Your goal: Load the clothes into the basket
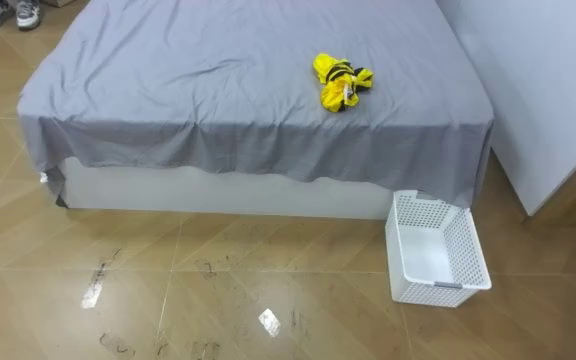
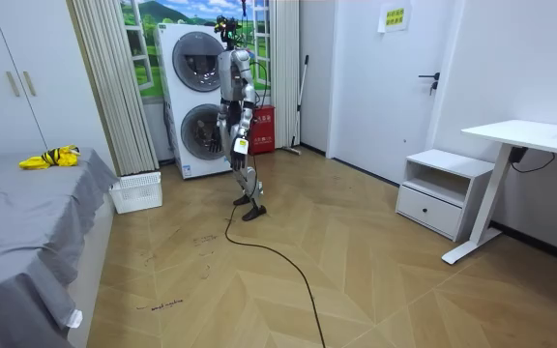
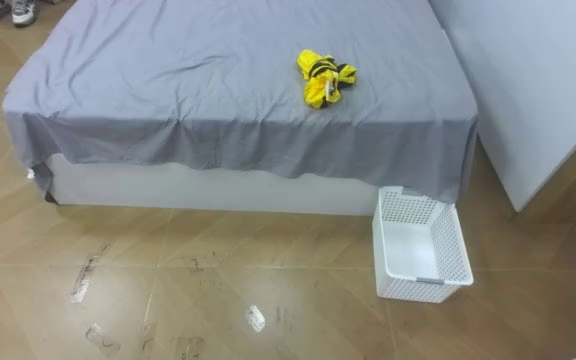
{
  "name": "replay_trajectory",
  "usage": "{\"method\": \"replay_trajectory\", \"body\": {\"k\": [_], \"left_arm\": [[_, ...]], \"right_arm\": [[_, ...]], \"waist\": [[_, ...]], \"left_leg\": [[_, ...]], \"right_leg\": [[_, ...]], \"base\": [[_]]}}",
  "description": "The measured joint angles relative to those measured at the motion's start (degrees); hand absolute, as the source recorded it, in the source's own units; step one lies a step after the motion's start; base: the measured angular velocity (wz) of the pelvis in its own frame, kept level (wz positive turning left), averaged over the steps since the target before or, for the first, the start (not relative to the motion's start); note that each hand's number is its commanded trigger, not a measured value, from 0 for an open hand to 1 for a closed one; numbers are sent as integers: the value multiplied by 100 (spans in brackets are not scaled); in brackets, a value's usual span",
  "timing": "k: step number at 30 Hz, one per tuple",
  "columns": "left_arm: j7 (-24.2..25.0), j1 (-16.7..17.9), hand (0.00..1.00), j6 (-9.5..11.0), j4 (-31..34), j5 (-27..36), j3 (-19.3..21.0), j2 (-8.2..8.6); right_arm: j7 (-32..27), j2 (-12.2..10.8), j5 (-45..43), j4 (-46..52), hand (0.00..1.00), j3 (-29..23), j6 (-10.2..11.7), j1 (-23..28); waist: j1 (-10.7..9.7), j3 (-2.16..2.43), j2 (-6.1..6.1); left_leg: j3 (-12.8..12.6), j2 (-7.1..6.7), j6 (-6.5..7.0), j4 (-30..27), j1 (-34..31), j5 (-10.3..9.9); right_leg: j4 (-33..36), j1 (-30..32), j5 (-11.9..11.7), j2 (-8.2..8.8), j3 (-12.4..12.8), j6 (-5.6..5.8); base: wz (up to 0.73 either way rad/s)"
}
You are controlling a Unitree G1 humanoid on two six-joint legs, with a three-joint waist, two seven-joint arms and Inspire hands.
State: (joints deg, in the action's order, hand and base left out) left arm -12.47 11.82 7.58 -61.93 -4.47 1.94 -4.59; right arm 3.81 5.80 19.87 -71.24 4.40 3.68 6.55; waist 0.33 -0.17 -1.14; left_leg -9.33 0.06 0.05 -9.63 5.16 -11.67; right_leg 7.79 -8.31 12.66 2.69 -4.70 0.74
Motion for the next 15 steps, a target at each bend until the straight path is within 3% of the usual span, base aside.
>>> {"method": "replay_trajectory", "body": {"k": [4,5,6,15], "left_arm": [[-39,50,0,-1,3,-12,2,-2],[-39,50,0,-1,3,-12,2,-3],[-39,45,0,-1,4,-12,2,-3],[-2,36,0,-7,7,-14,13,-6]], "right_arm": [[9,0,2,4,0,3,-1,1],[10,0,14,4,0,2,0,2],[10,0,33,3,0,3,-1,5],[12,0,43,20,0,-3,-1,27]], "waist": [[-5,-26,-33],[-6,-10,-7],[-6,-33,-52],[-7,0,-43]], "left_leg": [[3,0,0,3,-2,0],[3,0,0,3,-2,0],[3,0,0,4,-2,-1],[-1,1,0,0,-9,-1]], "right_leg": [[-4,-3,0,0,0,0],[-6,-3,0,0,4,1],[-6,-2,0,0,6,1],[-7,-1,1,0,1,1]], "base": [[0],[0],[0],[0]]}}
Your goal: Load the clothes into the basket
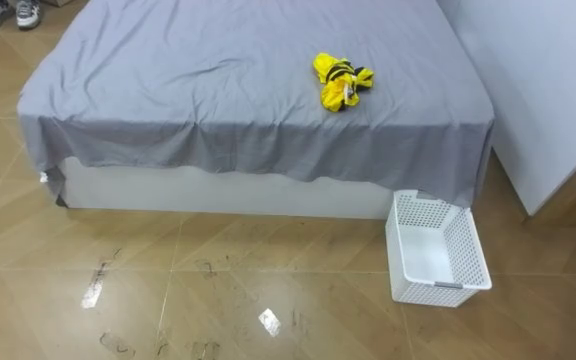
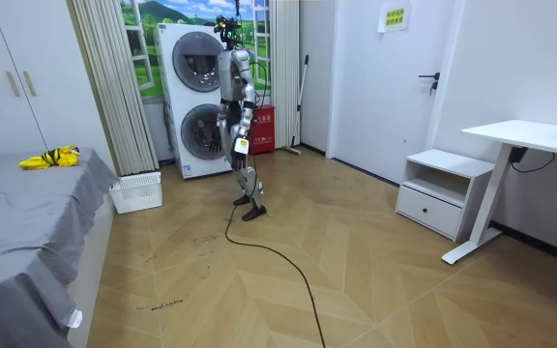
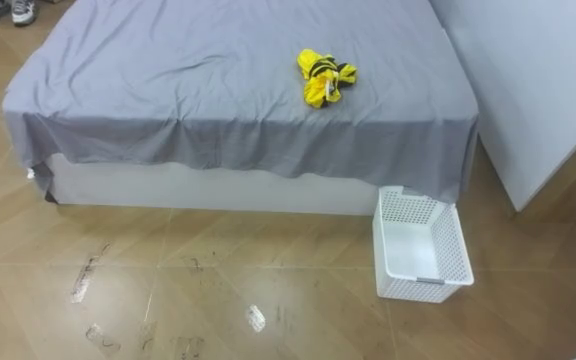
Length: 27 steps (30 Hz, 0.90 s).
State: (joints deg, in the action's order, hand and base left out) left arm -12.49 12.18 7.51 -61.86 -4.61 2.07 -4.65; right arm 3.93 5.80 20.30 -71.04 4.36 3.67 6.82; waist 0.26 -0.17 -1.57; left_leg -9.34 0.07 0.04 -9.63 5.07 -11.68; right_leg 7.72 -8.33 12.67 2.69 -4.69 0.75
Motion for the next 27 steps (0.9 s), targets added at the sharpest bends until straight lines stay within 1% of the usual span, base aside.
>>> {"method": "replay_trajectory", "body": {"k": [2,3,4,5,6,8,10,11,12,13,14,15,16,17,18,19,20,21,22,23,24,25,26,27], "left_arm": [[90,-7,0,-14,-1,19,10,-12],[128,-8,0,-33,-1,29,8,-17],[188,-7,0,-67,-3,65,9,-25],[206,-12,0,-80,-4,81,11,-26],[241,-38,0,-92,-9,208,6,-19],[321,-20,0,-94,-9,477,1,-18],[445,8,0,-95,-3,861,2,-61],[470,9,0,-95,-2,914,12,-73],[526,2,0,-91,0,1038,62,-84],[573,-27,0,-92,2,1197,130,-109],[588,0,0,-92,18,1262,154,-127],[606,50,0,-89,103,1391,186,-136],[644,69,0,-71,172,1435,233,-133],[662,94,0,-55,201,1494,230,-143],[695,90,0,29,238,1660,235,-149],[709,103,0,92,231,1808,213,-126],[724,97,0,125,232,1859,199,-101],[727,94,0,166,250,1997,162,-73],[723,127,0,173,246,2043,118,-74],[719,165,0,172,240,2067,119,-75],[701,272,0,172,236,2088,123,-62],[696,315,0,172,235,2092,127,-42],[697,311,0,173,237,2086,156,-42],[706,270,0,211,241,2071,190,-66]], "right_arm": [[10,0,-1,-9,0,-19,-4,-1],[23,0,1,-9,0,-27,-4,1],[53,0,-6,-16,0,-77,-4,-4],[63,0,-7,-22,0,-108,-7,-6],[76,6,-14,-23,0,-119,-6,-7],[101,13,-34,-13,0,-124,-5,-14],[124,15,-28,-5,0,-110,-5,-39],[128,14,-29,-1,0,-113,-3,-43],[134,14,-27,2,0,-119,-3,-51],[139,-6,-18,-1,0,-117,-2,-57],[139,-22,-19,-1,0,-120,-2,-52],[155,-23,-27,-1,0,-118,1,-56],[184,3,8,-4,0,-115,14,-43],[198,17,40,-3,0,-116,17,-24],[206,24,107,-3,0,-116,27,20],[192,61,193,-4,0,-120,27,28],[189,91,206,-3,0,-116,27,23],[175,135,219,-2,0,-107,18,21],[147,152,201,-8,0,-111,7,27],[119,146,199,-13,0,-111,-4,36],[85,141,206,-12,0,-111,-4,92],[48,146,210,-12,0,-108,-6,149],[26,148,195,-11,0,-130,-6,163],[-9,152,174,-12,0,-198,-5,149]], "waist": [[-10,10,15],[-16,9,36],[-20,10,30],[-22,2,43],[-26,-2,31],[-30,-15,44],[-26,-21,61],[-13,-27,93],[3,-26,87],[4,-11,91],[13,-8,69],[26,-6,57],[25,-16,84],[17,-31,76],[17,-37,71],[12,-37,60],[19,-36,59],[44,-16,4],[94,-25,27],[131,-27,30],[156,-21,21],[151,-13,-1],[139,6,-36],[109,55,-121]], "left_leg": [[2,2,0,-5,0,0],[3,3,0,-10,-2,0],[5,5,0,-14,-2,0],[6,7,2,-24,-12,-3],[10,24,0,-126,-60,-48],[17,80,-8,-405,-176,-177],[11,216,-41,-915,-374,-421],[12,263,-56,-1090,-450,-502],[14,369,-99,-1447,-606,-648],[9,462,-127,-1851,-769,-709],[1,493,-127,-2034,-838,-706],[-12,578,-127,-2387,-967,-703],[-26,715,-123,-2858,-1165,-693],[12,771,-77,-3179,-1324,-641],[78,808,22,-3720,-1696,-513],[98,585,49,-3442,-1892,-551],[103,460,34,-3141,-2011,-533],[118,182,-26,-2380,-2265,-384],[107,66,-87,-1580,-2489,2],[96,49,-94,-1314,-2575,276],[81,24,-95,-880,-2659,695],[27,-29,-37,-776,-2730,1036],[-29,-97,73,-800,-2772,1165],[-220,-234,359,-888,-2852,1263]], "right_leg": [[1,-3,0,0,-5,0],[1,-6,0,0,-10,0],[1,-9,0,0,-28,0],[2,-8,0,0,-34,0],[12,-6,1,-9,-38,-1],[121,35,57,-32,-35,-15],[434,178,244,-98,-30,-59],[557,233,306,-125,-31,-79],[779,330,433,-187,-36,-120],[943,374,542,-225,-58,-166],[1001,380,575,-238,-50,-182],[1092,379,627,-285,-41,-231],[1111,349,669,-328,-12,-285],[1112,331,704,-378,16,-343],[1126,220,749,-371,31,-395],[1136,177,807,-262,33,-387],[1151,186,840,-199,36,-371],[1203,242,919,-65,86,-321],[1186,220,984,-10,183,-276],[1178,193,1024,47,214,-263],[1085,78,1098,149,266,-204],[961,-70,1179,266,301,-116],[893,-109,1216,342,300,-56],[833,-121,1280,528,313,128]], "base": [[0],[0],[0],[4],[0],[0],[-2],[-7],[0],[0],[0],[0],[3],[11],[12],[8],[-7],[-27],[-40],[-53],[-43],[-26],[0],[4]]}}
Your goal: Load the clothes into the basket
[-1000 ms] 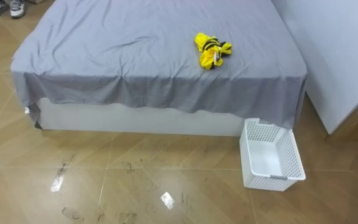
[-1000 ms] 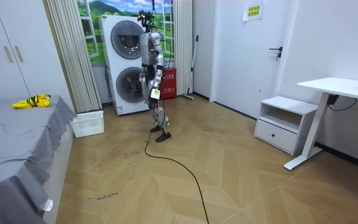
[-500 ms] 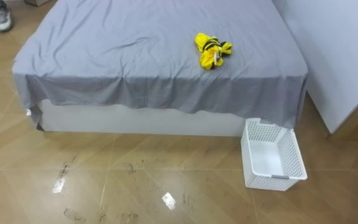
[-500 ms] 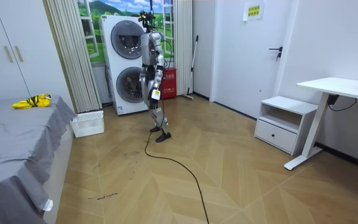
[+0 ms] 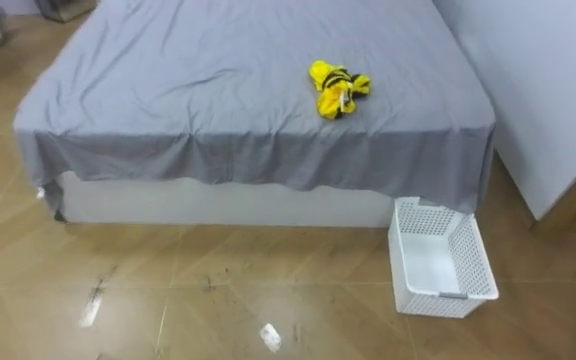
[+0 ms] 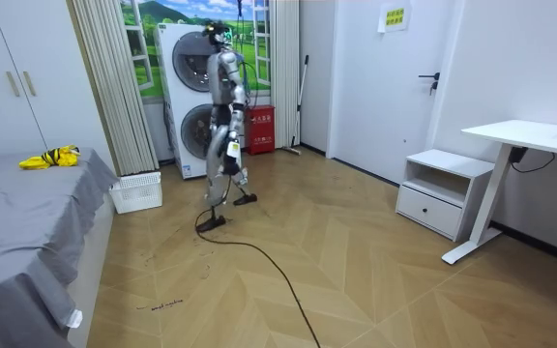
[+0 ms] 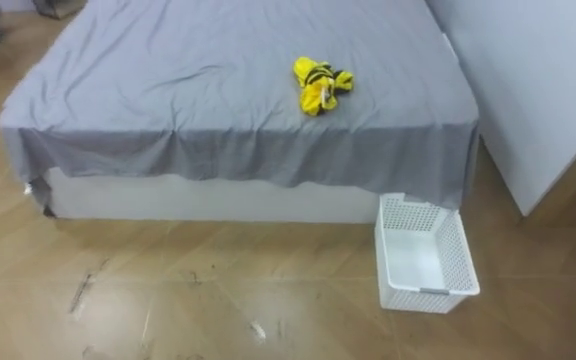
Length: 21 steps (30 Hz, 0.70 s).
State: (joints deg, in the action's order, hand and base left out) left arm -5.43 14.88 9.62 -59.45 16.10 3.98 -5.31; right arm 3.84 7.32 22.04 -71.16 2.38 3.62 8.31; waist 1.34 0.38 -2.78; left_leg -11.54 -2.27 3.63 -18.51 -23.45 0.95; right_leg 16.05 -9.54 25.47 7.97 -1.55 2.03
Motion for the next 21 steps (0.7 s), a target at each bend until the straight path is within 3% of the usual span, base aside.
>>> {"method": "replay_trajectory", "body": {"k": [1,2,4,5,6,7,8,9,10,12,13,14,15,16,17,18,19,20,21], "left_arm": [[18,-24,0,62,0,10,41,-19],[24,-37,0,94,-6,7,38,-22],[104,-26,0,112,-14,-3,24,-12],[111,-43,0,124,-17,-6,8,-23],[105,-61,0,140,-27,0,-86,-57],[89,-82,0,142,-36,-3,-130,-55],[70,-99,0,143,-35,-10,-179,-56],[47,-175,0,143,-37,-91,-252,-59],[30,-220,0,142,-41,-151,-307,-58],[-23,-422,0,143,-40,-357,-375,-24],[-30,-503,0,143,-14,-439,-379,-18],[-33,-605,0,142,-8,-470,-381,-15],[-28,-651,0,139,5,-506,-439,-20],[-24,-688,0,130,27,-550,-527,-23],[-18,-681,0,118,32,-564,-591,-25],[1,-649,0,56,35,-567,-733,-9],[14,-615,0,-28,39,-600,-859,2],[30,-611,0,-64,38,-651,-876,11],[86,-618,0,-87,40,-716,-880,39]], "right_arm": [[5,-10,-6,-20,0,-83,4,-40],[5,-14,-10,-14,0,-142,2,-66],[7,-20,29,29,0,-198,158,-36],[1,-26,40,38,0,-194,178,-75],[3,-37,55,70,0,-183,184,-70],[-3,-25,70,172,0,-164,184,-57],[-8,-21,67,218,0,-168,184,-58],[-1,-26,67,303,0,-184,184,-81],[5,-25,61,364,0,-184,182,-105],[21,-36,69,865,0,-179,174,-166],[43,-49,58,1136,0,-166,172,-202],[51,-60,53,1232,0,-162,180,-224],[51,-85,53,1389,0,-149,182,-280],[48,-95,70,1594,0,-134,187,-287],[44,-99,78,1659,0,-134,220,-291],[14,-102,89,1733,0,-139,299,-307],[-13,-102,112,1766,0,-139,344,-306],[-11,-102,125,1793,0,-138,352,-311],[-16,-95,163,1910,0,-141,390,-346]], "waist": [[-3,-58,-105],[28,-90,-124],[40,-68,-89],[40,-75,-85],[51,-78,-104],[53,-77,-108],[53,-75,-102],[42,-66,-53],[51,-73,-12],[45,-121,156],[33,-146,232],[15,-161,280],[-15,-165,292],[-35,-162,309],[-82,-156,319],[-150,-146,370],[-227,-90,402],[-235,-23,385],[-154,-20,479]], "left_leg": [[-180,-102,200,-304,-45,-261],[-248,-116,206,-479,-66,-400],[-331,-134,308,-1135,-29,-1032],[-336,-158,315,-1205,46,-1175],[-340,-228,350,-1169,275,-1373],[-324,-337,389,-1011,608,-1496],[-302,-378,403,-895,790,-1539],[-196,-450,430,-634,1162,-1580],[-144,-451,438,-522,1323,-1603],[93,-370,417,-112,1875,-1639],[199,-276,384,19,2093,-1681],[257,-223,362,70,2188,-1716],[346,-161,319,213,2397,-1763],[472,-105,265,332,2596,-1829],[550,-76,240,372,2695,-1881],[718,10,168,453,2929,-1983],[900,103,81,497,3106,-2092],[923,155,21,508,3144,-2147],[899,273,-105,469,3226,-2219]], "right_leg": [[-102,-26,31,139,41,90],[-132,-54,-2,203,80,140],[147,-214,-255,315,142,306],[406,-200,-301,333,145,341],[1188,0,-470,404,128,362],[2120,295,-923,496,110,349],[2545,432,-1274,519,116,322],[3284,740,-1934,540,106,243],[3602,921,-1916,504,88,211],[4255,1832,-1228,229,-249,-48],[4034,2265,-953,-1,-420,-146],[3791,2459,-858,-130,-508,-188],[3077,2779,-804,-358,-612,-205],[2082,2910,-905,-555,-655,-240],[1528,2938,-1048,-629,-657,-246],[777,2959,-1644,-723,-710,-342],[416,2901,-2183,-777,-787,-422],[379,2816,-2318,-840,-824,-585],[409,2725,-2311,-1004,-886,-736]], "base": [[-9],[-24],[-15],[4],[5],[5],[9],[9],[14],[28],[35],[31],[38],[43],[57],[68],[64],[40],[-6]]}}
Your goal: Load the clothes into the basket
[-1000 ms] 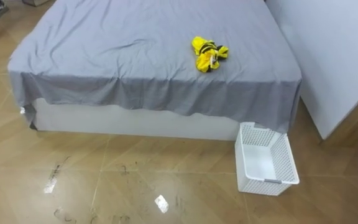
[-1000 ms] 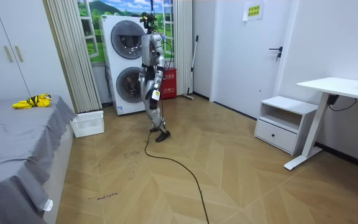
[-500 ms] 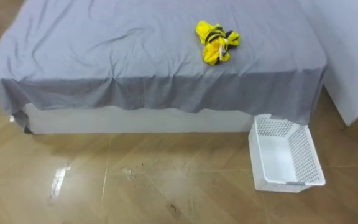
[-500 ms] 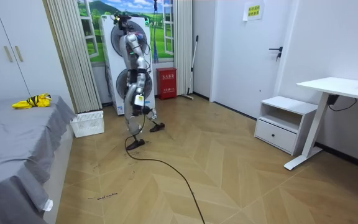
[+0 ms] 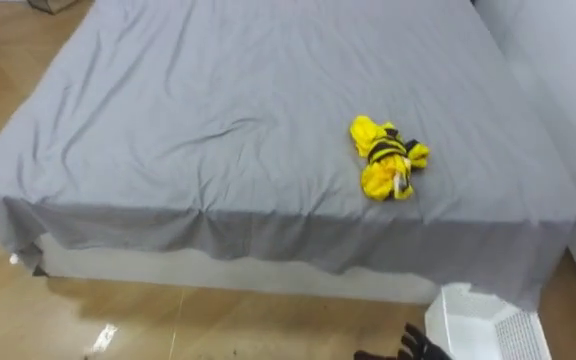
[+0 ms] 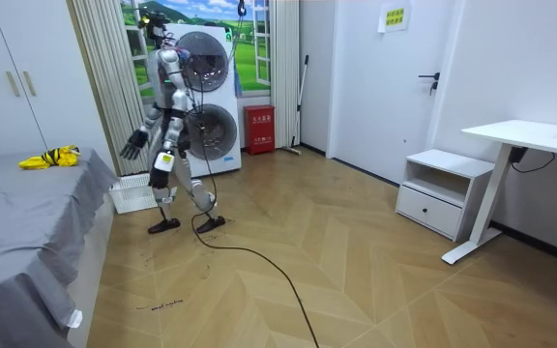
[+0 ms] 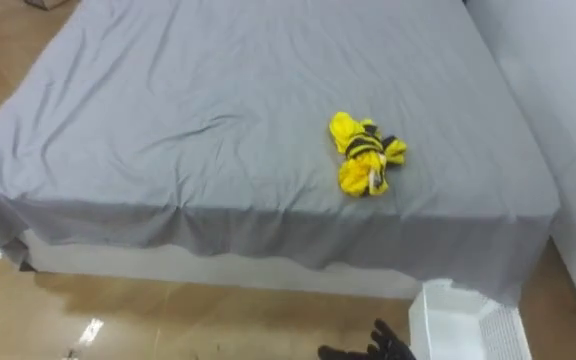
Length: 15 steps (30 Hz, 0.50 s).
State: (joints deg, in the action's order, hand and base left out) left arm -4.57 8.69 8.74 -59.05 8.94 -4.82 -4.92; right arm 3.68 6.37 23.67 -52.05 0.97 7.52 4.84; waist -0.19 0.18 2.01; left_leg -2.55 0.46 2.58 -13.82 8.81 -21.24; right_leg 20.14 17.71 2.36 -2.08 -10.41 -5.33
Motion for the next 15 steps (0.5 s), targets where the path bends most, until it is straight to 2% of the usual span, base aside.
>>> {"method": "replay_trajectory", "body": {"k": [1,3,4,5,6,7,8,9,10,11,12,13,14,15], "left_arm": [[38,18,0,8,-5,-4,14,-13],[46,85,0,8,-7,-51,89,-40],[56,157,0,14,-10,-60,153,-46],[60,208,0,31,-7,-59,158,-47],[73,224,0,69,-2,-60,160,-45],[106,238,0,78,-17,-60,169,-38],[125,256,0,78,-22,-45,169,-35],[130,225,0,84,23,-12,169,-28],[128,210,0,87,119,39,130,-21],[129,210,0,90,166,38,130,-13],[133,210,0,109,187,32,133,-3],[133,212,0,110,187,30,142,-7],[134,213,0,110,196,19,153,-4],[144,231,0,110,235,-6,198,-8]], "right_arm": [[12,-12,61,225,0,5,17,-11],[47,-22,87,443,0,6,90,-54],[64,-20,91,590,0,10,125,-23],[66,-12,105,648,0,28,135,-6],[64,2,126,765,0,91,142,4],[63,9,185,822,0,173,222,-21],[62,1,184,833,0,191,261,-39],[53,-8,180,871,0,222,297,-55],[22,-5,178,896,0,245,293,-87],[9,-9,176,909,0,243,289,-120],[-18,-11,119,1019,0,231,275,-139],[-65,-13,63,1223,0,224,246,-93],[-90,-8,35,1339,0,217,225,-73],[-131,-25,-50,1508,0,216,179,-60]], "waist": [[97,-16,43],[134,-20,73],[130,-34,45],[113,-37,39],[56,-44,22],[29,-71,-18],[7,-79,-28],[-10,-113,-83],[37,-119,-137],[70,-125,-149],[76,-123,-146],[80,-116,-136],[88,-107,-122],[98,-81,-147]], "left_leg": [[-99,126,-155,-41,89,19],[-160,275,-311,-271,187,103],[-241,341,-476,-825,107,200],[-315,407,-602,-1171,38,284],[-393,505,-730,-1872,-161,548],[-429,628,-744,-2513,-402,723],[-497,708,-730,-2707,-540,696],[-589,796,-681,-2863,-801,565],[-626,800,-649,-2767,-1103,406],[-621,791,-641,-2671,-1260,344],[-611,777,-666,-2296,-1546,284],[-601,772,-665,-1733,-1759,311],[-596,759,-671,-1413,-1847,369],[-612,694,-431,-1184,-1909,632]], "right_leg": [[108,-79,114,-109,-68,-87],[243,-220,328,-226,-213,-200],[226,-435,463,-244,-244,-265],[144,-588,495,-268,-228,-274],[-98,-928,549,-314,-185,-278],[-357,-1226,611,-345,-101,-266],[-455,-1340,616,-358,-95,-271],[-597,-1530,621,-356,-63,-276],[-684,-1612,626,-342,24,-268],[-720,-1641,627,-341,72,-267],[-787,-1671,629,-340,123,-262],[-797,-1667,644,-340,180,-235],[-795,-1662,656,-345,219,-215],[-777,-1649,688,-326,337,-162]], "base": [[-20],[-22],[-7],[4],[4],[5],[9],[0],[-12],[-33],[-35],[-32],[-41],[-35]]}}
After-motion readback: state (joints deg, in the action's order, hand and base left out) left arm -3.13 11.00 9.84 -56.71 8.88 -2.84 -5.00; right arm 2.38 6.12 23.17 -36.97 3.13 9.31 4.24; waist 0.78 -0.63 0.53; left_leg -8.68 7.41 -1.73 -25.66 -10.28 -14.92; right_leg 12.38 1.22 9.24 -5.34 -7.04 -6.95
